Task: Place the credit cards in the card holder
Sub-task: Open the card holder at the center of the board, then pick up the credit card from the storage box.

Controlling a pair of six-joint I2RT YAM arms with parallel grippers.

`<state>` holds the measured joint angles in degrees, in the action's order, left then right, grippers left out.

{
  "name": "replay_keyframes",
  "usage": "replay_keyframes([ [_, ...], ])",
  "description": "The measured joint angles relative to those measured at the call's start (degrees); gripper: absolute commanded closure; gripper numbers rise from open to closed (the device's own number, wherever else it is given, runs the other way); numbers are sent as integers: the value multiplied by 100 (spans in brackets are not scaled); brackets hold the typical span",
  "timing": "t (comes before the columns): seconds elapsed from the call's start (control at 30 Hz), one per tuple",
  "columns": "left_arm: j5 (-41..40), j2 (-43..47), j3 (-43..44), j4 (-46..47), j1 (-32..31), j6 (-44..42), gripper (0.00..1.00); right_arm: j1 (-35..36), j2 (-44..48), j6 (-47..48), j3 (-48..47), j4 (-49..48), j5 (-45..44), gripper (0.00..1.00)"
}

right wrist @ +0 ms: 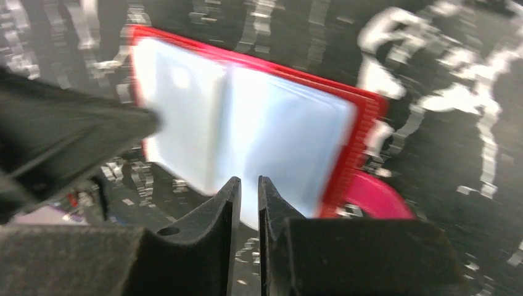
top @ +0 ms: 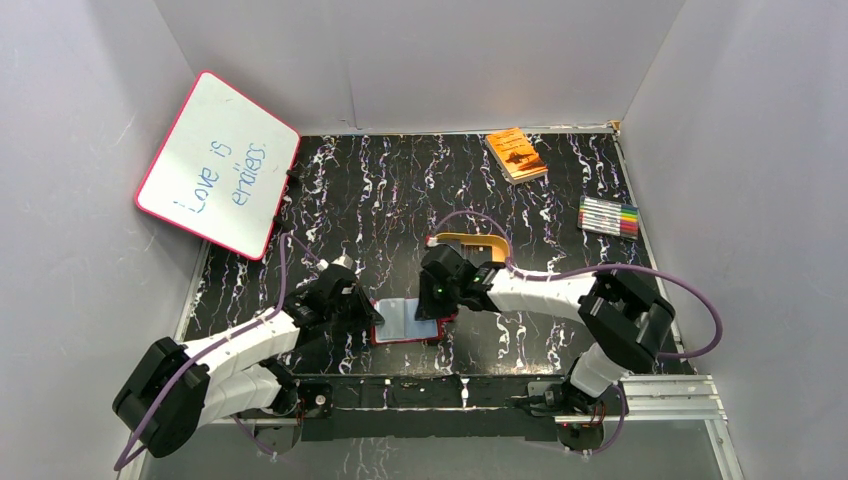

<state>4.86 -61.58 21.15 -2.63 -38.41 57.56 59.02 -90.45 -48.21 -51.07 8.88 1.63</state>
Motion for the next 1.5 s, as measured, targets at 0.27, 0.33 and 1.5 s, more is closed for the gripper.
replay_keyframes([
  [0.27, 2, -22, -15, 42, 2, 2, 100, -267, 396, -260, 693, 247, -83, 76],
  [0.33, 2, -13, -15, 35, 0, 0, 100, -267, 581, -264, 708, 433, -181, 74],
  [1.5, -1600, 1641, 1532, -2149, 2, -1727, 25, -3379, -643, 1801, -350, -461, 1574, 44],
])
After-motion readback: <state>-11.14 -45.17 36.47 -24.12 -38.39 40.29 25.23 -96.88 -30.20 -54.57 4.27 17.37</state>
